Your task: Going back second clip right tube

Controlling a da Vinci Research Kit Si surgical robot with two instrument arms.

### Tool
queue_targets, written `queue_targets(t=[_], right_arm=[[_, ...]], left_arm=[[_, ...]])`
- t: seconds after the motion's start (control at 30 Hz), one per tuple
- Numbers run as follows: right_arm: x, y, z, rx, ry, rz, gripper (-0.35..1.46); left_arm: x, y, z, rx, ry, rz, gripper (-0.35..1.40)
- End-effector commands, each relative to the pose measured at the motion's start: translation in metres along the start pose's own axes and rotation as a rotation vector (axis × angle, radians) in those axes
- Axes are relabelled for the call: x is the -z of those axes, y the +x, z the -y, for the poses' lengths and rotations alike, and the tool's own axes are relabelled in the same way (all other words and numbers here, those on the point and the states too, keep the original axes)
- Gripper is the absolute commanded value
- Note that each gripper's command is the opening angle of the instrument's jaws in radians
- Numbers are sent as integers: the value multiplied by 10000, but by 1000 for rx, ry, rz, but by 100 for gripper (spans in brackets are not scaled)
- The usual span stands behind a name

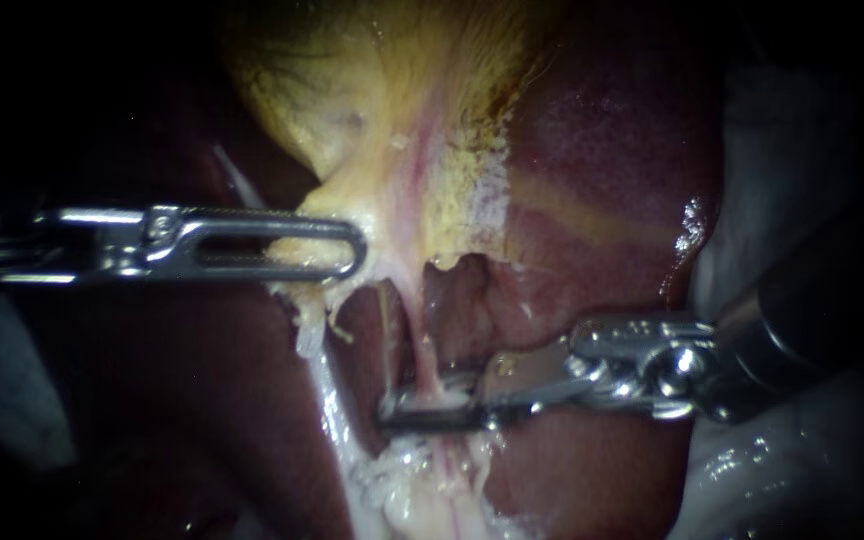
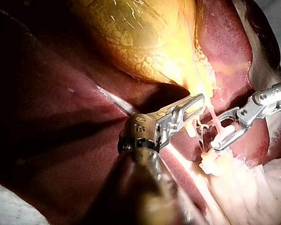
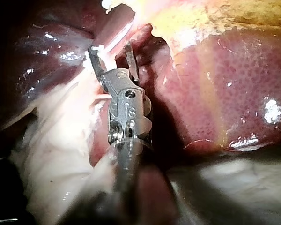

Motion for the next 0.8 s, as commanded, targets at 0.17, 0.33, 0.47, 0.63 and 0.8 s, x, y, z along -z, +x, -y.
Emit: queue_targets(t=[0.17, 0.33, 0.47, 0.63, 0.8], right_arm=[[10, -3, 1, 30, 30, 4, 50], [20, -6, 4, 50, 37, 5, 50], [27, -9, 6, 58, 51, 6, 50], [33, -10, 10, 77, 63, 7, 50], [45, -8, 5, 121, 50, 4, 50]], left_arm=[[1, 0, 0, -1, 1, 0, -35], [1, 0, 0, -1, 1, 0, -35], [1, 0, 0, -1, 1, -1, -35], [1, 0, -1, -1, 2, -1, -35], [2, 0, -1, -1, 2, -1, -35]])
